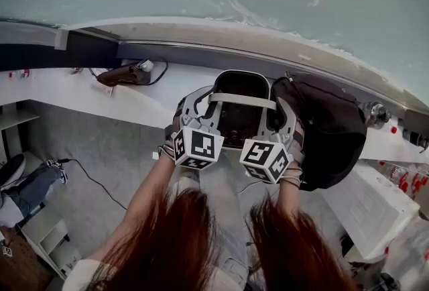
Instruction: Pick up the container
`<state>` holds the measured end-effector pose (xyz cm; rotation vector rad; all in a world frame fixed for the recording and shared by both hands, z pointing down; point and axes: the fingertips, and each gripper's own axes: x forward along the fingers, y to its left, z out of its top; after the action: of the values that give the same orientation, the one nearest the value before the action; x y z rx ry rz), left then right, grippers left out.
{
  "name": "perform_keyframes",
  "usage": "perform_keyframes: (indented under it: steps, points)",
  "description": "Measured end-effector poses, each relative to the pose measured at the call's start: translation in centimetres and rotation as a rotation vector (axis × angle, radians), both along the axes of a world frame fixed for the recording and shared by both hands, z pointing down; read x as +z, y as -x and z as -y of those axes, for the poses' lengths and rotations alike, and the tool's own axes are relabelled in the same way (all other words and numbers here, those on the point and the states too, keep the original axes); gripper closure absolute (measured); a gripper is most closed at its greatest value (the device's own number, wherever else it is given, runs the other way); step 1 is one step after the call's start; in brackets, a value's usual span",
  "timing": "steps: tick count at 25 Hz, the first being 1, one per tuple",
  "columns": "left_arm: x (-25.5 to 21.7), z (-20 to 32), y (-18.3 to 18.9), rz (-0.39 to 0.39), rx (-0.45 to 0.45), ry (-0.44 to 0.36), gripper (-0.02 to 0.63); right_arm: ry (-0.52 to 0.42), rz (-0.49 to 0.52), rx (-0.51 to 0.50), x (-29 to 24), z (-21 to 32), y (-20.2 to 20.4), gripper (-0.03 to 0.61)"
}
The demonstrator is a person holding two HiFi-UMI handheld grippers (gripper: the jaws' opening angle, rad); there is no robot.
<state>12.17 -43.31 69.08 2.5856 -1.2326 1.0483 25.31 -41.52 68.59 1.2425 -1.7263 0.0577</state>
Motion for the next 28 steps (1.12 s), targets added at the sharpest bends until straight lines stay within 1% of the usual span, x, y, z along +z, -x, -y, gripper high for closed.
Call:
perform_keyframes:
  steps: [5,9,15,22,28]
  points:
    - [-0.2,-0.2,0.0,0.002,-0.005,-0.015,0.552,-0.018,0.004,0.008,0.2,-0.1,-0.1,0.488]
    - [-0.3,-0.6,0.1,0.007,0.001,-0.017,0.553,-0.002,0.025,0.022,-0.1,-0.5,0.0,0.495]
    - [-0.5,-1.5,0.1,0.024,0.011,-0.015,0.554,-0.003,0.053,0.031,-0.4,-1.4,0.0,0.502]
    - [-0.6,-2.4,0.1,0.047,0.031,-0.005,0.552,-0.008,0.034,0.016,-0.5,-2.4,0.0,0.503]
    - [-1.1,-2.7,0.2,0.057,0.045,-0.013,0.552,-0.016,0.013,0.012,-1.4,-2.5,0.4,0.503]
